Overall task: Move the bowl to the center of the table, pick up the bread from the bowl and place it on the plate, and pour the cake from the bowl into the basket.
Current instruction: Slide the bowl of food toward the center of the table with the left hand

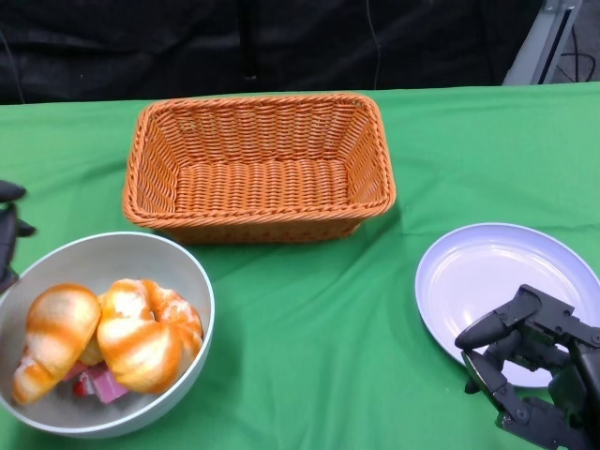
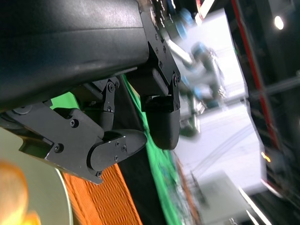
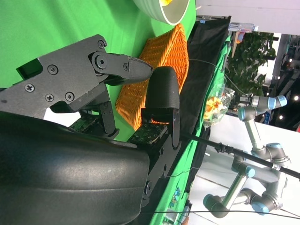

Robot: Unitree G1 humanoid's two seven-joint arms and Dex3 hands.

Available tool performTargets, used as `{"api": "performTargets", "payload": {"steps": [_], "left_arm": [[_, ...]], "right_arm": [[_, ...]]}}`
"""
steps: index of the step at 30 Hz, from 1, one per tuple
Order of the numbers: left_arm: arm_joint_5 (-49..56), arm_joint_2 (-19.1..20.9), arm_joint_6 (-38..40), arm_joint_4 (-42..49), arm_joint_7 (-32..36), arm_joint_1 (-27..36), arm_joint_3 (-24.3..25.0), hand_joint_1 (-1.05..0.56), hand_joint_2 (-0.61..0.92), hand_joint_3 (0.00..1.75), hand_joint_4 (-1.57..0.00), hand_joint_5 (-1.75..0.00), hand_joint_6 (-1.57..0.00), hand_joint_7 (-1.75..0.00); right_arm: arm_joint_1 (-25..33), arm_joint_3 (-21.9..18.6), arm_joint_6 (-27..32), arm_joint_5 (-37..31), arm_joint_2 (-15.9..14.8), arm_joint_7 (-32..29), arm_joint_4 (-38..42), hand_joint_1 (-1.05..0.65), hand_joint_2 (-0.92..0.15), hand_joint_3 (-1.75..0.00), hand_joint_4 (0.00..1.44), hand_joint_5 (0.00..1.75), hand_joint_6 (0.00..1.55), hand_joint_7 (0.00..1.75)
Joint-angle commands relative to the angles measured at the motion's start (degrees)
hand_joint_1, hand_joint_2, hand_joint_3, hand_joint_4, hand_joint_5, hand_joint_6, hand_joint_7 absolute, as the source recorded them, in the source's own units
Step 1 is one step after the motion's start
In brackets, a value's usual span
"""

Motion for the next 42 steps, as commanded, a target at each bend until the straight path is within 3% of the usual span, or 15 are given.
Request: {"api": "performTargets", "payload": {"steps": [1, 5, 6, 7, 8, 9, 11, 12, 13, 14, 19, 28, 31, 42], "left_arm": [[1.86, 1.75, 0.37, 1.36, 3.51, -0.74, 0.47, -0.27, 0.78, 0.68, -0.71, -1.09, -0.82, -0.65], [2.05, 2.05, 0.21, 1.58, 4.49, -0.72, -0.1, -0.27, 0.79, 0.66, -0.71, -1.09, -0.82, -0.63], [4.32, 3.68, 3.79, 3.16, 5.96, -1.18, -0.65, -0.27, 0.79, 0.65, -0.71, -1.09, -0.82, -0.63], [5.72, 5.16, 7.31, 4.41, 6.5, -1.6, -1.18, -0.35, 0.84, 0.55, -0.53, -0.85, -0.72, -0.48], [6.68, 6.2, 9.87, 5.2, 6.91, -1.89, -1.61, -0.42, 0.89, 0.46, -0.5, -0.49, -0.69, -0.25], [7.17, 6.78, 11.49, 5.51, 7.14, -2.05, -1.9, -0.45, 0.9, 0.43, -0.51, -0.36, -0.68, -0.16], [7.18, 6.98, 12.49, 5.19, 7.34, -2.06, -2.17, -0.47, 0.92, 0.4, -0.51, -0.24, -0.68, -0.08], [6.44, 9.03, 16.81, 5.4, 2.91, -2.32, -3.3, -0.47, 0.92, 0.4, -0.51, -0.22, -0.68, -0.07], [5.57, 10.93, 21.56, 5.3, -1.27, -2.6, -4.32, -0.58, 0.92, 0.45, -0.3, -0.1, -0.42, -0.03], [4.83, 12.44, 25.65, 5.13, -4.58, -2.86, -5.1, -0.61, 0.92, 0.47, -0.22, -0.05, -0.31, -0.01], [3.64, 16.58, 39.67, 4.12, -12.72, -4.47, -7.9, -0.66, 0.92, 0.51, -0.04, 0.0, -0.08, 0.0], [2.66, 18.15, 48.71, 3.53, -16.07, -5.92, -9.4, -0.66, 0.92, 0.53, 0.0, 0.0, -0.01, 0.0], [-1.11, 19.34, 62.45, 1.03, -19.95, -7.35, -9.14, -0.7, 0.92, 0.53, 0.0, 0.0, 0.0, 0.0], [-8.27, 21.37, 82.51, -5.47, -27.46, -7.42, -9.64, -0.65, 0.92, 0.43, 0.0, 0.0, 0.0, 0.0]], "right_arm": [[0.2, -0.33, -0.38, -0.12, -0.38, -0.48, -0.39, -0.28, -0.72, -0.62, 0.77, 1.48, 0.71, 1.18], [0.21, -0.3, -0.38, -0.15, -0.4, -0.53, -0.39, -0.28, -0.72, -0.61, 0.77, 1.48, 0.71, 1.18], [0.1, -0.14, -0.35, -0.15, -0.27, -0.55, -0.38, -0.28, -0.73, -0.61, 0.77, 1.48, 0.71, 1.18], [0.02, 0.02, -0.2, -0.25, -0.15, -0.62, -0.47, -0.28, -0.73, -0.62, 0.77, 1.49, 0.71, 1.18], [-0.03, 0.15, -0.09, -0.32, -0.07, -0.68, -0.53, -0.27, -0.73, -0.62, 0.77, 1.49, 0.71, 1.18], [-0.06, 0.23, -0.02, -0.37, -0.04, -0.74, -0.58, -0.27, -0.73, -0.62, 0.76, 1.49, 0.71, 1.17], [-0.05, 0.27, 0.01, -0.39, -0.07, -0.8, -0.6, -0.27, -0.72, -0.62, 0.76, 1.49, 0.72, 1.17], [-0.2, 0.43, 0.0, -0.28, -0.08, -0.66, -0.48, -0.27, -0.72, -0.62, 0.76, 1.49, 0.72, 1.17], [-0.35, 0.59, -0.05, -0.04, -0.07, -0.47, -0.33, -0.27, -0.72, -0.62, 0.77, 1.49, 0.72, 1.16], [-0.49, 0.72, -0.22, 0.18, -0.06, -0.29, -0.12, -0.27, -0.72, -0.63, 0.77, 1.49, 0.72, 1.16], [-0.81, 1.11, -0.54, 0.33, 0.13, -0.23, 0.25, -0.27, -0.72, -0.63, 0.77, 1.49, 0.72, 1.15], [-0.91, 1.33, -0.56, 0.91, 0.05, -0.07, 0.34, -0.28, -0.71, -0.64, 0.77, 1.48, 0.72, 1.13], [-0.79, 1.51, -0.25, 0.68, 0.03, -0.15, -0.11, -0.27, -0.71, -0.64, 0.77, 1.48, 0.72, 1.13], [-0.92, 2.0, -0.15, 0.43, 0.1, -0.42, 0.03, -0.24, -0.69, -0.68, 0.77, 1.49, 0.72, 1.14]]}}
